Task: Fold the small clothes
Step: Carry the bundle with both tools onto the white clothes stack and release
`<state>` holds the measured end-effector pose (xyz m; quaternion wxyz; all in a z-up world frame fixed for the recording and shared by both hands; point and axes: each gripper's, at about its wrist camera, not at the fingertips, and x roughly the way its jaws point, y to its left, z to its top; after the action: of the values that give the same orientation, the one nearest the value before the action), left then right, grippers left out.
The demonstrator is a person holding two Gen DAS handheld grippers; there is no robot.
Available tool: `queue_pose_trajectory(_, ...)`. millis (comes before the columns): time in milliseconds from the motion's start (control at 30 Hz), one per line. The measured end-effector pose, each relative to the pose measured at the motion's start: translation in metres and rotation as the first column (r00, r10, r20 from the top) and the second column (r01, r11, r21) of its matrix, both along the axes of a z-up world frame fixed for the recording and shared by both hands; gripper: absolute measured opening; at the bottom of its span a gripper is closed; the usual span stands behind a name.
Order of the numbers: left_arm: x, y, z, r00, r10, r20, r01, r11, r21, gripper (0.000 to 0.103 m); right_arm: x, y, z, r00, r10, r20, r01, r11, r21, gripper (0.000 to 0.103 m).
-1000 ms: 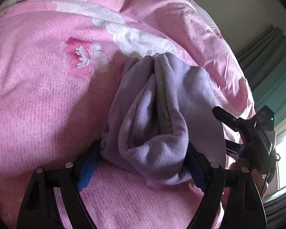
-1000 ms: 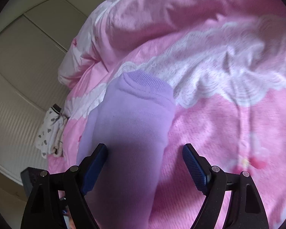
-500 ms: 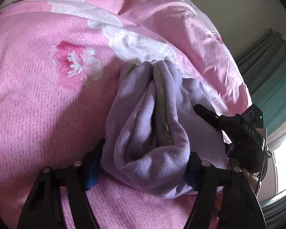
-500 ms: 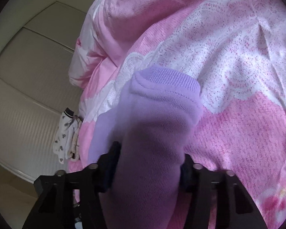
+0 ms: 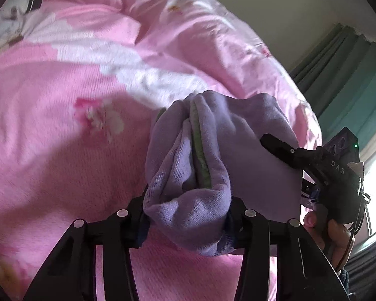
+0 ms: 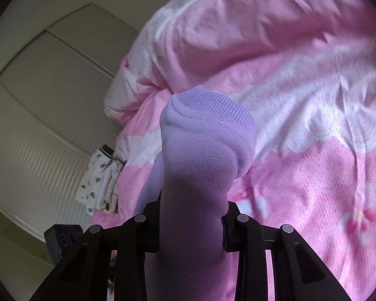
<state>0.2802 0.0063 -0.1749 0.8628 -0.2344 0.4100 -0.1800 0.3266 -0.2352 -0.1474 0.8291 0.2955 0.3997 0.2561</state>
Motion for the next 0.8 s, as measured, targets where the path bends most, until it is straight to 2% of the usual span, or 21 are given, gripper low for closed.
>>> queue_pose_trajectory(167, -0.014, 0.023, 0.032, 0.999, -0.002, 0.040, 0.003, 1.000, -0.016, 0.046, -0.011, 0.020, 0.034, 0.999, 0.004, 0.040, -0.004, 1.000, 0.004, 0.034)
queue_pose_trajectory(367, -0.028, 0.082, 0.077, 0.994, 0.046, 0.104, -0.044, 0.999, -0.018, 0.046, -0.013, 0.079, 0.079, 0.993, 0.053, 0.107, -0.056, 0.998, 0.026, 0.034)
queue_pose_trajectory(567, -0.032, 0.180, 0.122, 0.981, 0.127, 0.148, -0.129, 0.992, 0.008, 0.046, 0.009, 0.191, 0.123, 0.973, 0.151, 0.174, -0.162, 0.985, 0.051, 0.034)
queue_pose_trajectory(800, -0.026, 0.318, 0.179, 0.944, 0.237, 0.230, -0.269, 0.956, 0.116, 0.046, 0.050, 0.337, 0.151, 0.944, 0.250, 0.217, -0.287, 0.945, 0.156, 0.034)
